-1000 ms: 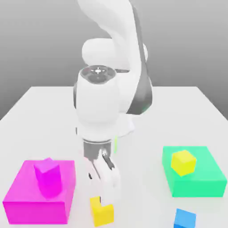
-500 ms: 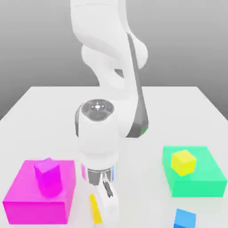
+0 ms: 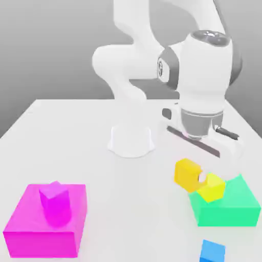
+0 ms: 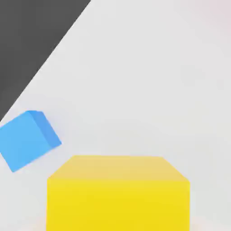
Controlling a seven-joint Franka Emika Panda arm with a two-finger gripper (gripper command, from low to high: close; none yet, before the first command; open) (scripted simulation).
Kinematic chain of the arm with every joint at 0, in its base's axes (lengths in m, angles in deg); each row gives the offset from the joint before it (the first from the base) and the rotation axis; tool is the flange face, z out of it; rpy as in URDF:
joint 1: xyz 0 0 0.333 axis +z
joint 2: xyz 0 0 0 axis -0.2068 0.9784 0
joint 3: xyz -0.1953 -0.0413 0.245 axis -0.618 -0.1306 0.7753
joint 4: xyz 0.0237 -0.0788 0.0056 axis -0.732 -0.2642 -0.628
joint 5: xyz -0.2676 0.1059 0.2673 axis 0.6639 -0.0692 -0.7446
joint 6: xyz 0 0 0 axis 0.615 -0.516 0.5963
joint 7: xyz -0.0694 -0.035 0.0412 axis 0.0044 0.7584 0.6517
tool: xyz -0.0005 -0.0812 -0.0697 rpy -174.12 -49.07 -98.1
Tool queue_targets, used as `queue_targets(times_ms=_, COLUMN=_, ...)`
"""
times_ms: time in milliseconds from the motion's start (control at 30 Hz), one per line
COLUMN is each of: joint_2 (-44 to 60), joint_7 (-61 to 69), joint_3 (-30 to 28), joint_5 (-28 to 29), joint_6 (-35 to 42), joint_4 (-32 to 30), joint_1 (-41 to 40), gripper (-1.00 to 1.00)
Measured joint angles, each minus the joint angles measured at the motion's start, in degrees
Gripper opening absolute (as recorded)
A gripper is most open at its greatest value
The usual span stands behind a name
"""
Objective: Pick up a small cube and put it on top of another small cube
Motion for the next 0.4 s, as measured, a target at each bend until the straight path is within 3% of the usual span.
queue_targets(times_ms=100, joint_2=-2.51, joint_7=0.61, joint_3=2.02, joint_5=-2.18, joint_6=0.79, joint_4=-1.57, joint_1=3.33, gripper=-1.00)
queue_targets(times_ms=267, joint_2=4.50, joint_7=-2.27, joint_3=3.62, joint_5=1.42, joint_6=-7.67, joint_4=-3.38, joint_1=2.53, gripper=-1.00)
queue_targets(times_ms=300, joint_2=5.90, joint_7=-2.76, joint_3=3.76, joint_5=2.03, joint_6=-9.33, joint_4=-3.68, joint_1=2.45, gripper=1.00)
queue_targets(times_ms=400, joint_2=5.90, joint_7=-2.76, joint_3=3.76, joint_5=2.03, joint_6=-9.33, joint_4=-3.68, joint_1=2.45, gripper=1.00)
